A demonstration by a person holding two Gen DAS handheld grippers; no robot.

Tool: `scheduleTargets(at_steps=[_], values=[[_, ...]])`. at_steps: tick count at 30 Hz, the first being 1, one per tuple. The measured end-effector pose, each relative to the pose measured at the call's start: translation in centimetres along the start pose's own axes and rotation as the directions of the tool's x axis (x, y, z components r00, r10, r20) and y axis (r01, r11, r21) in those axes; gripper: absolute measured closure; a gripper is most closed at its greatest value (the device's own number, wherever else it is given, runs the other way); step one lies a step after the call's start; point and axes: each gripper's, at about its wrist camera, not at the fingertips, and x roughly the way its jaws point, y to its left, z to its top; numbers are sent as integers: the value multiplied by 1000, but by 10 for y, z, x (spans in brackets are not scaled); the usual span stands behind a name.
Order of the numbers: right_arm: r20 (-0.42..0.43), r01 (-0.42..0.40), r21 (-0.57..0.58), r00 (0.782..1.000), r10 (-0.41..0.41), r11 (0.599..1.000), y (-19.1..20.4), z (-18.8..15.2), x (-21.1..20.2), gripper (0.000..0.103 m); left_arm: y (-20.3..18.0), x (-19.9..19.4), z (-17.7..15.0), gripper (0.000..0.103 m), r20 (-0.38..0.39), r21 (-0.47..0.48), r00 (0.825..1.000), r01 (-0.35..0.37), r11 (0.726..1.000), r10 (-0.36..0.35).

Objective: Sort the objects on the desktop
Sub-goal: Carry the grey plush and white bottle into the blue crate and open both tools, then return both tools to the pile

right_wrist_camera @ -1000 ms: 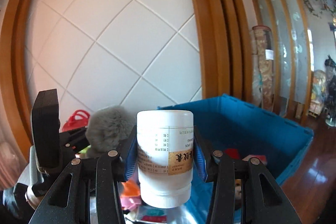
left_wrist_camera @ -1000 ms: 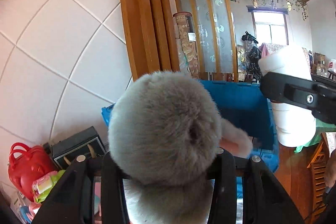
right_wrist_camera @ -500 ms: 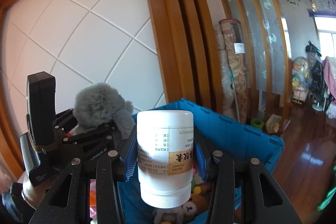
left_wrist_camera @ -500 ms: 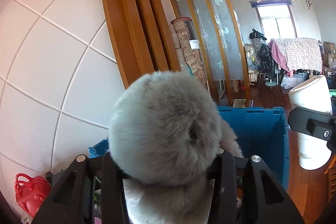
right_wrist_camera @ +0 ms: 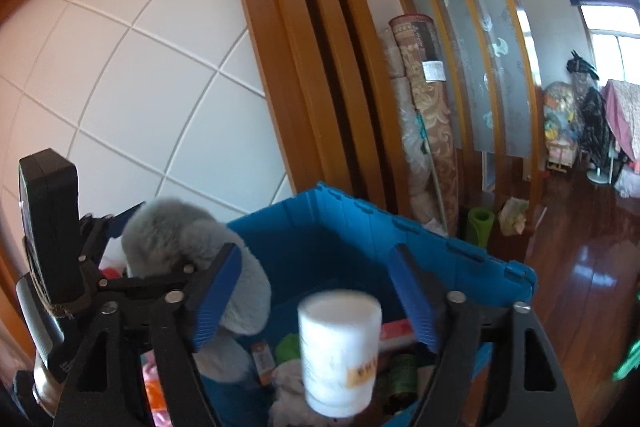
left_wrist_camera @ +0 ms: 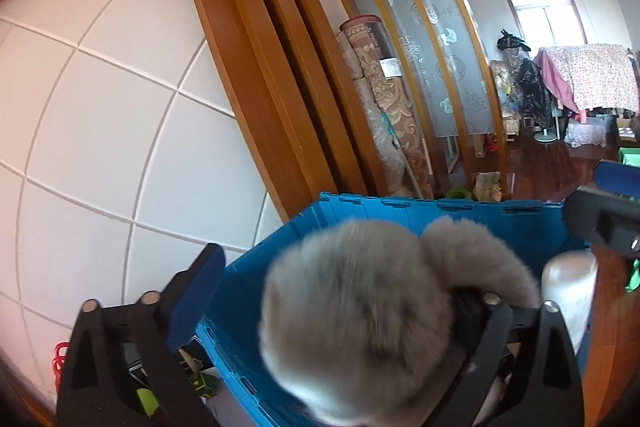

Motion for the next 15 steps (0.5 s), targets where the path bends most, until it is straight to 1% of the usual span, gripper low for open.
scheduleTargets(at_steps=[2, 4, 6, 8, 12, 14, 15], values=[[16, -4, 7, 1000, 4, 1000, -4, 4, -3, 22, 1, -1, -1, 1, 2, 3, 1000, -17, 1000, 17], [33, -3, 9, 999, 3, 1000, -6, 6, -8, 20, 4, -4, -4, 1, 2, -12, 1000, -15, 1000, 15], [44, -7, 9, 999, 7, 1000, -6, 5, -13, 12, 8, -8, -5, 1, 12, -38, 999, -32, 999, 33], [57, -19, 11, 998, 19, 1000, -5, 3, -17, 6, 11, -12, -4, 1, 20, -51, 999, -34, 998, 35], [67, -31, -2, 997, 32, 1000, 0, 0, -24, 4, 15, -19, -4, 1, 24, -48, 999, -45, 998, 46], [68, -41, -3, 997, 42, 999, 1, 0, -25, 0, 17, -23, -4, 1, 31, -59, 998, -52, 997, 53], [65, -43, -1, 997, 43, 999, 2, 0, -26, 0, 19, -24, -3, 1, 34, -68, 998, -52, 996, 54]])
